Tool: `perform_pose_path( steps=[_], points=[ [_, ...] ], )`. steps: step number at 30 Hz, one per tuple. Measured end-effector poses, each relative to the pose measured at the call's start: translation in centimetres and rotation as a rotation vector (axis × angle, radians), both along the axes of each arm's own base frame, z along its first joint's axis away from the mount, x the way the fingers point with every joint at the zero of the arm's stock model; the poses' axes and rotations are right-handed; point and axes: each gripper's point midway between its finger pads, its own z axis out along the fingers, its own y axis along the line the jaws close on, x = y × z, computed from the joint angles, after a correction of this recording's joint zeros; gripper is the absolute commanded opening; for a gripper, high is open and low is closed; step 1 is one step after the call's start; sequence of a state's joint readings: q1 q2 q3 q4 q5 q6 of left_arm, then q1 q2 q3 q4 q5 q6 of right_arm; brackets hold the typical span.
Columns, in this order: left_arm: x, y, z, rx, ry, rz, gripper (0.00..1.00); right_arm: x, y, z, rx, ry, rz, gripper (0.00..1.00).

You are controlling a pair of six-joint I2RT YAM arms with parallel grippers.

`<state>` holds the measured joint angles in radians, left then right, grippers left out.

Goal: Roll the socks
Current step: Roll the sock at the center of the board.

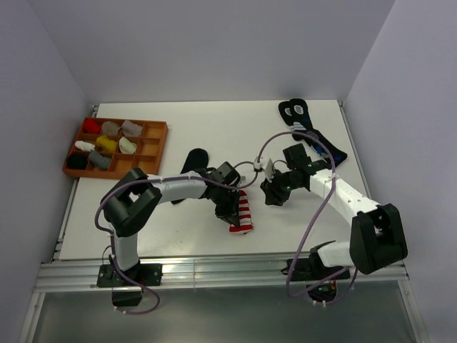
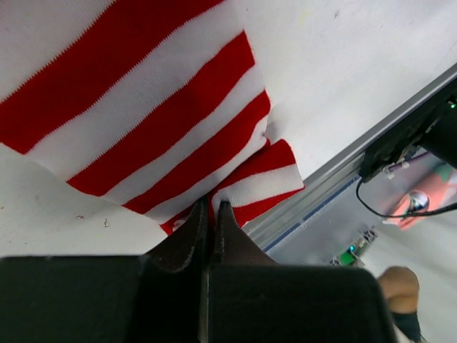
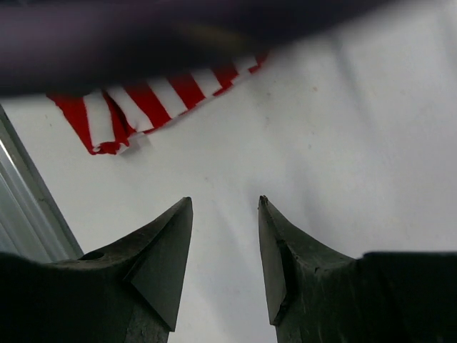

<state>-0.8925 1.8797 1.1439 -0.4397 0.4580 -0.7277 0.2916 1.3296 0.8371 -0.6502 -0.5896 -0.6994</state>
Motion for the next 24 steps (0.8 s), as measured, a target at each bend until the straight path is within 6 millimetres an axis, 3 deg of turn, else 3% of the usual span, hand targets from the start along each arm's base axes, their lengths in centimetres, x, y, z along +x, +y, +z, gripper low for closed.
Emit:
perform_pose_path(
  steps=[10, 24],
  points=[
    [-0.9, 0.7, -0.4, 0.000, 0.137, -0.011, 0.00, -5.9, 4.6, -0.2, 0.015, -0.142, 0.315, 0.51],
    [-1.2, 0.7, -0.5, -0.024, 0.207, -0.009, 0.00, -9.2, 7.2, -0.9, 0.003, -0.204, 0.527, 0.51]
  ],
)
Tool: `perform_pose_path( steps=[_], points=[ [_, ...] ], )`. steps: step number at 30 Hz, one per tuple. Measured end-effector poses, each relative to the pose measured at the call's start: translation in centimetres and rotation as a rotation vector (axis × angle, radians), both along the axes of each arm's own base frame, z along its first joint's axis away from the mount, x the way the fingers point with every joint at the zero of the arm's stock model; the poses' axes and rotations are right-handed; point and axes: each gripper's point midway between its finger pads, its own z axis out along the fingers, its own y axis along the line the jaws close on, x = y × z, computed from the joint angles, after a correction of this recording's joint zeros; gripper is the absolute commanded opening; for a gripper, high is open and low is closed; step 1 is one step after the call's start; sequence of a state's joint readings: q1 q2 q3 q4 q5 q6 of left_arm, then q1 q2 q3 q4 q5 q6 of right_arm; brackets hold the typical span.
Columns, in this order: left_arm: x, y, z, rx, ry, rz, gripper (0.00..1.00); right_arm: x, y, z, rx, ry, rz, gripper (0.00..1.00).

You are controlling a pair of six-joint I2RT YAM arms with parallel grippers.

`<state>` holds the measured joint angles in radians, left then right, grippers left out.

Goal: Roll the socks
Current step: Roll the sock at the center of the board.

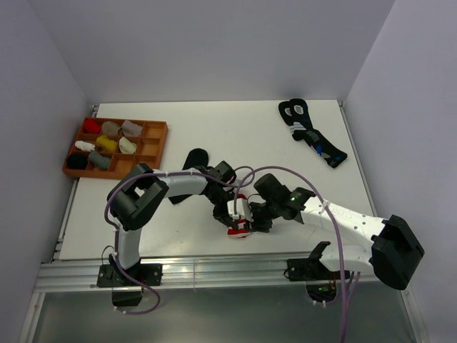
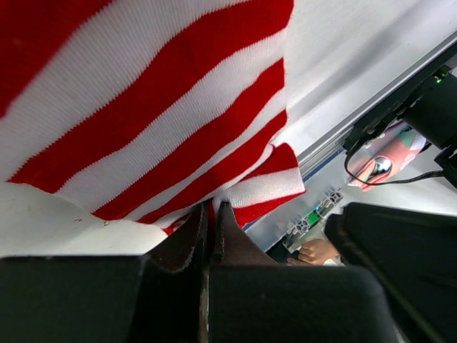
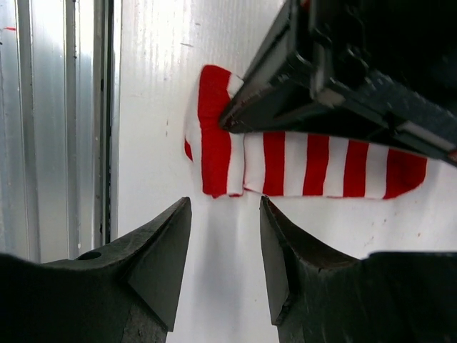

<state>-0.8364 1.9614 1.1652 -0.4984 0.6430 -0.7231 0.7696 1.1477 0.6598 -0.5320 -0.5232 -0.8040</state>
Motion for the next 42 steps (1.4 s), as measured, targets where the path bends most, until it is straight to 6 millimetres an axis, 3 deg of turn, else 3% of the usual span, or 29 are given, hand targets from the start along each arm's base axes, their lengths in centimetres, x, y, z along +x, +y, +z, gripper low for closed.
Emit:
perform_pose_path(
  steps=[8, 18, 28, 31, 37, 42],
  points=[
    [-0.1, 0.0, -0.1, -0.004, 0.010, -0.001, 0.00, -1.2, 0.7, -2.1, -0.066, -0.031, 0.066, 0.50],
    [-0.3, -0.2, -0.1, -0.019, 0.038, -0.006, 0.00, -1.0, 1.6, -3.3, -0.104, -0.082, 0.091, 0.48],
    [-0.3, -0.2, -0.1, -0.032, 0.059, 0.009, 0.01, -1.1, 2.0, -4.2, -0.131, -0.085, 0.089, 0.38],
    [-0.2, -0.3, -0.2, -0.040, 0.072, 0.023, 0.04, -1.0, 2.0, -4.5, -0.137, -0.080, 0.084, 0.32],
    [-0.3, -0.2, -0.4, -0.074, 0.104, 0.083, 0.23, -1.1, 2.0, -4.6, -0.137, -0.070, 0.076, 0.20],
    [-0.4, -0.2, -0.3, -0.115, 0.094, 0.162, 0.28, -1.1, 1.7, -4.5, -0.125, -0.038, 0.074, 0.15]
  ],
)
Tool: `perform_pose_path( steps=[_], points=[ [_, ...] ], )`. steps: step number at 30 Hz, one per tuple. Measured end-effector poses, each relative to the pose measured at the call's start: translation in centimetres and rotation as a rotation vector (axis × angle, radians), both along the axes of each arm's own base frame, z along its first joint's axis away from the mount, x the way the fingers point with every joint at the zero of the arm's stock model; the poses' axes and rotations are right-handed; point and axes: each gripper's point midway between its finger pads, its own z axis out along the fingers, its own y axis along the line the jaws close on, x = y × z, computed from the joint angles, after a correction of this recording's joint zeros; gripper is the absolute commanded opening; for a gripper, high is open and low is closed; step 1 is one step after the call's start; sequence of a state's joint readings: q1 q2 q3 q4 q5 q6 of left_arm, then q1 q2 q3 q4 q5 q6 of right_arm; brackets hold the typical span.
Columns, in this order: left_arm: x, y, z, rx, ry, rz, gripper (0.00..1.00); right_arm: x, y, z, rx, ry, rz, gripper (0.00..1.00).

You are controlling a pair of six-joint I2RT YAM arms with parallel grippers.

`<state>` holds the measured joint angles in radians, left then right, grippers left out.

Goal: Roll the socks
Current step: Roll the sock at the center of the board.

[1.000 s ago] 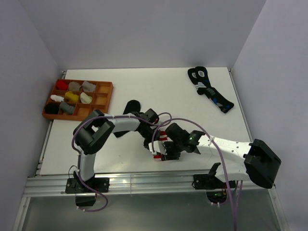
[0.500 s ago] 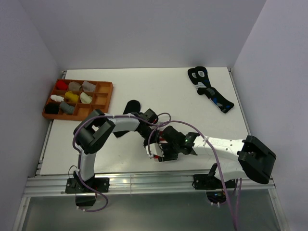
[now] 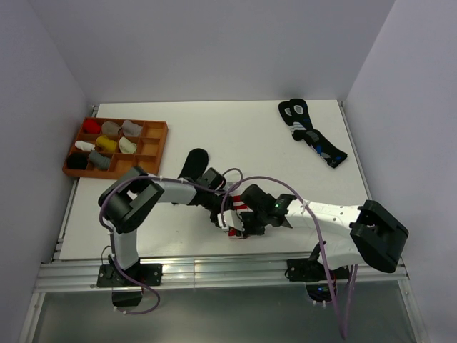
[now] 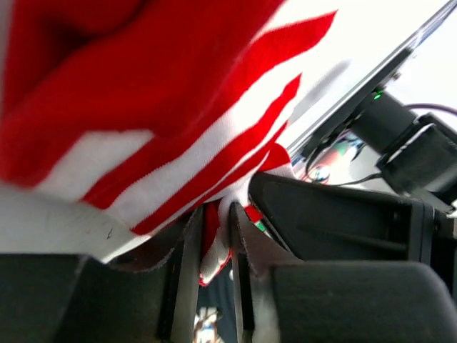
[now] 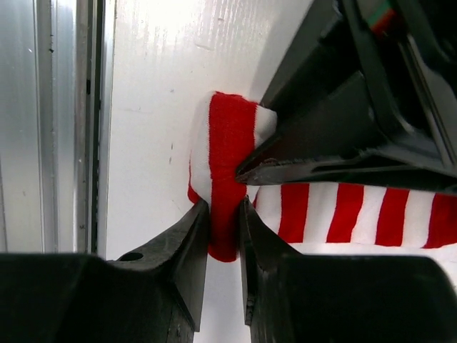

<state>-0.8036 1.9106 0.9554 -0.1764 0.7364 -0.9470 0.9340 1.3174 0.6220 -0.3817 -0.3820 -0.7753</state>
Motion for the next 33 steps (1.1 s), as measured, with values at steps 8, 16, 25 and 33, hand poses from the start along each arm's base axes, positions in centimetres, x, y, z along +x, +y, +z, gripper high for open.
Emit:
perform_pose_path(
  steps=[8, 16, 25, 33],
  points=[
    [0.6, -0.4, 0.2, -0.069, -0.049, 0.146, 0.28, 0.4, -1.1, 0.4, 0.027, 0.115, -0.021, 0.14],
    [1.6, -1.1, 0.2, -0.091, -0.111, 0.239, 0.25, 0.9, -2.1, 0.7, -0.005, 0.292, -0.017, 0.14],
    [1.9, -1.4, 0.5, -0.065, -0.229, 0.288, 0.25, 1.6, -2.6, 0.5, -0.038, 0.615, -0.031, 0.14],
    [2.3, -0.1, 0.5, -0.040, -0.346, 0.347, 0.30, 1.6, -3.0, 0.5, -0.067, 0.716, -0.102, 0.14]
  ],
)
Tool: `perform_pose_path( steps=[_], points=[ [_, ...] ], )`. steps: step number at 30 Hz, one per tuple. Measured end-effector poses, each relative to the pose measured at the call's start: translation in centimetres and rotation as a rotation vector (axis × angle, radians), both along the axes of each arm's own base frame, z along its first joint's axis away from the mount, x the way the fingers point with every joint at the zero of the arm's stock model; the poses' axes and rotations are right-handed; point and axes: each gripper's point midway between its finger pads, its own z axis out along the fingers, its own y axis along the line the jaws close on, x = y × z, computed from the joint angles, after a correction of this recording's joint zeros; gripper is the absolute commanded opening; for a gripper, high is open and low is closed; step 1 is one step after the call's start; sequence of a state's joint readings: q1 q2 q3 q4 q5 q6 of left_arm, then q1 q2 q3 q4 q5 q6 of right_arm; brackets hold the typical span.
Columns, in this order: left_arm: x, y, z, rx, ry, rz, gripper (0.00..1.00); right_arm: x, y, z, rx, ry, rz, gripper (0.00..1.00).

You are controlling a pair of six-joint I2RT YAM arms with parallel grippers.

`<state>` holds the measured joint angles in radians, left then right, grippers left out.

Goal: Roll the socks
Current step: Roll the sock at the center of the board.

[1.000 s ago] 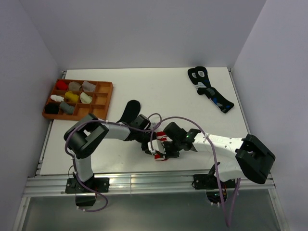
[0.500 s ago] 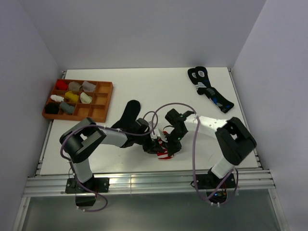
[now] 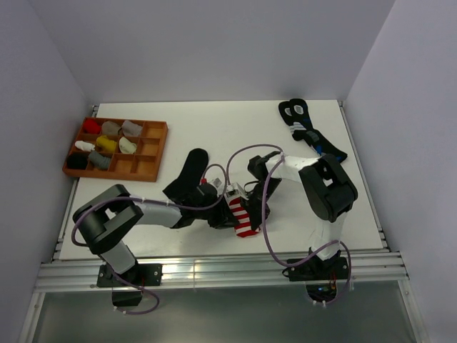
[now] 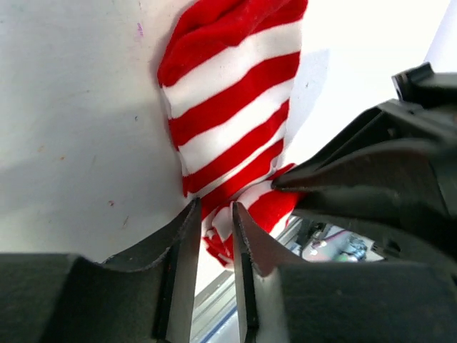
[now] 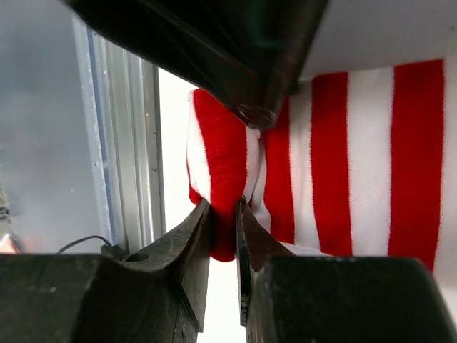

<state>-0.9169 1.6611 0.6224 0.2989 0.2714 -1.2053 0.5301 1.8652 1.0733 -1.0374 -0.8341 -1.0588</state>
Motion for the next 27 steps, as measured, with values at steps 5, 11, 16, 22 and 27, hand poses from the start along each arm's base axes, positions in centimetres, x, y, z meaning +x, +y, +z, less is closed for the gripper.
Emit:
perform_pose_path(
  steps=[5, 11, 16, 22, 27],
  points=[
    [0.1, 0.3, 0.3, 0.018, -0.091, -0.001, 0.33, 0.0, -0.3, -0.3, -0.071, 0.035, -0.060, 0.14],
    [-0.2, 0.4, 1.8, 0.022, -0.254, -0.037, 0.37, 0.1, -0.2, -0.5, -0.124, 0.078, -0.105, 0.14],
    [-0.3, -0.1, 4.2, 0.015, -0.445, -0.093, 0.39, 0.1, -0.2, -0.6, -0.153, 0.106, -0.129, 0.14],
    [-0.8, -0.8, 5.8, 0.008, -0.648, -0.207, 0.42, 0.2, -0.2, -0.7, -0.181, 0.126, -0.152, 0.14],
    [-1.2, -1.3, 5.0, 0.044, -0.746, -0.296, 0.48, 0.2, -0.1, -0.8, -0.202, 0.147, -0.166, 0.14]
  ],
)
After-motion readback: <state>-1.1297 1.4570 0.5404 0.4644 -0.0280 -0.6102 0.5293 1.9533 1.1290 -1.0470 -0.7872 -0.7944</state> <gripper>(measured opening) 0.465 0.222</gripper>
